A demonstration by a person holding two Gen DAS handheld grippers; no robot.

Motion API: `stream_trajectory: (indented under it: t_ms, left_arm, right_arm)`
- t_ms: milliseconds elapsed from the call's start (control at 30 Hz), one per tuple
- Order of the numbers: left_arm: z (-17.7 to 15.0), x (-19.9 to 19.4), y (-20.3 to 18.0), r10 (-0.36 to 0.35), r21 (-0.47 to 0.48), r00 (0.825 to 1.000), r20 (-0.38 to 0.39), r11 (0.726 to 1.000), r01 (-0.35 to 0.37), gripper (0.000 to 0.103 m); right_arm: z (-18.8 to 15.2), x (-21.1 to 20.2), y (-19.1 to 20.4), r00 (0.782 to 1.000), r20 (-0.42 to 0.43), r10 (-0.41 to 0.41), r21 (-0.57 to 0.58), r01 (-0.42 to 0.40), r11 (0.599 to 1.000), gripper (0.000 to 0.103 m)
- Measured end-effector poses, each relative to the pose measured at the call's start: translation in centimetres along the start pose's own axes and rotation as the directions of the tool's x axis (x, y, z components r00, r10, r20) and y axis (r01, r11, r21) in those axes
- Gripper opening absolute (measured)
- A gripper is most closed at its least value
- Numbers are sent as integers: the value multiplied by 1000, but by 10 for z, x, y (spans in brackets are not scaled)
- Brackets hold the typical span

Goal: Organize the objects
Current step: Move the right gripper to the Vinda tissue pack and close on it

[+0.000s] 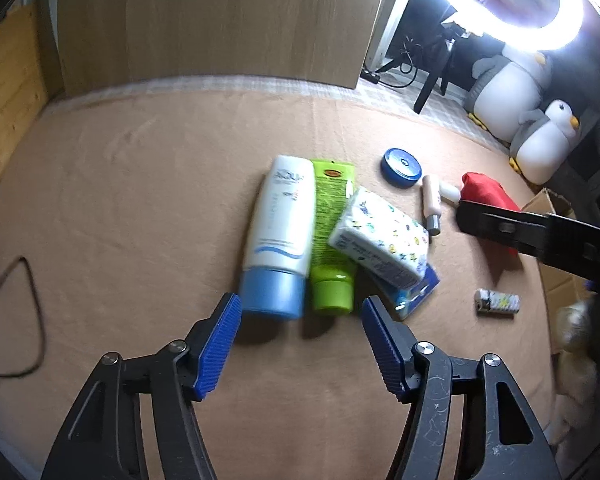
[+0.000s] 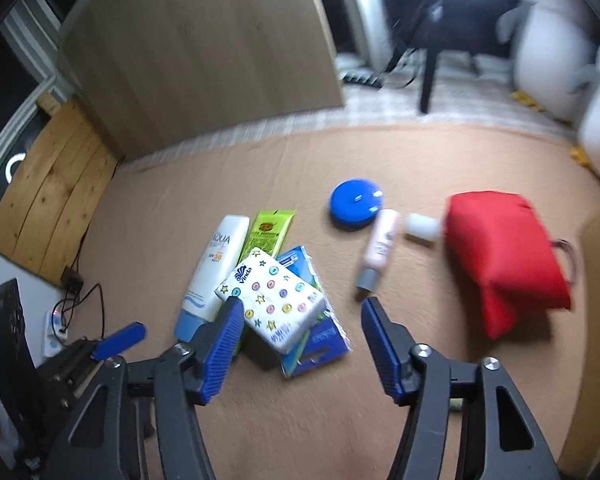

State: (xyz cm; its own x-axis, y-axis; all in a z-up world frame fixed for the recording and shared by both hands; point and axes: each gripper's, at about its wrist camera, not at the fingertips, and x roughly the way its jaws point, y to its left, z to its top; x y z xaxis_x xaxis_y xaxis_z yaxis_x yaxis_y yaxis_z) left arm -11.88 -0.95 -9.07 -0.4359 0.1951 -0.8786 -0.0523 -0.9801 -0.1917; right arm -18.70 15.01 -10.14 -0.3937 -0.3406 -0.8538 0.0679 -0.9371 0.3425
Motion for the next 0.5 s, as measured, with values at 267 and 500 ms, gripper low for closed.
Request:
stream_trajectory:
  t_ms: [267, 500]
  left_arm:
    - [6, 27, -20, -21, -54, 1000, -21, 998, 20, 67]
    - [12, 41, -27, -60, -85, 997, -47, 995, 56, 67]
  right_arm:
    - [25, 40, 0, 991, -115, 64, -65, -72, 995, 54]
    - [27, 64, -4, 973, -196, 124, -42, -134, 990, 51]
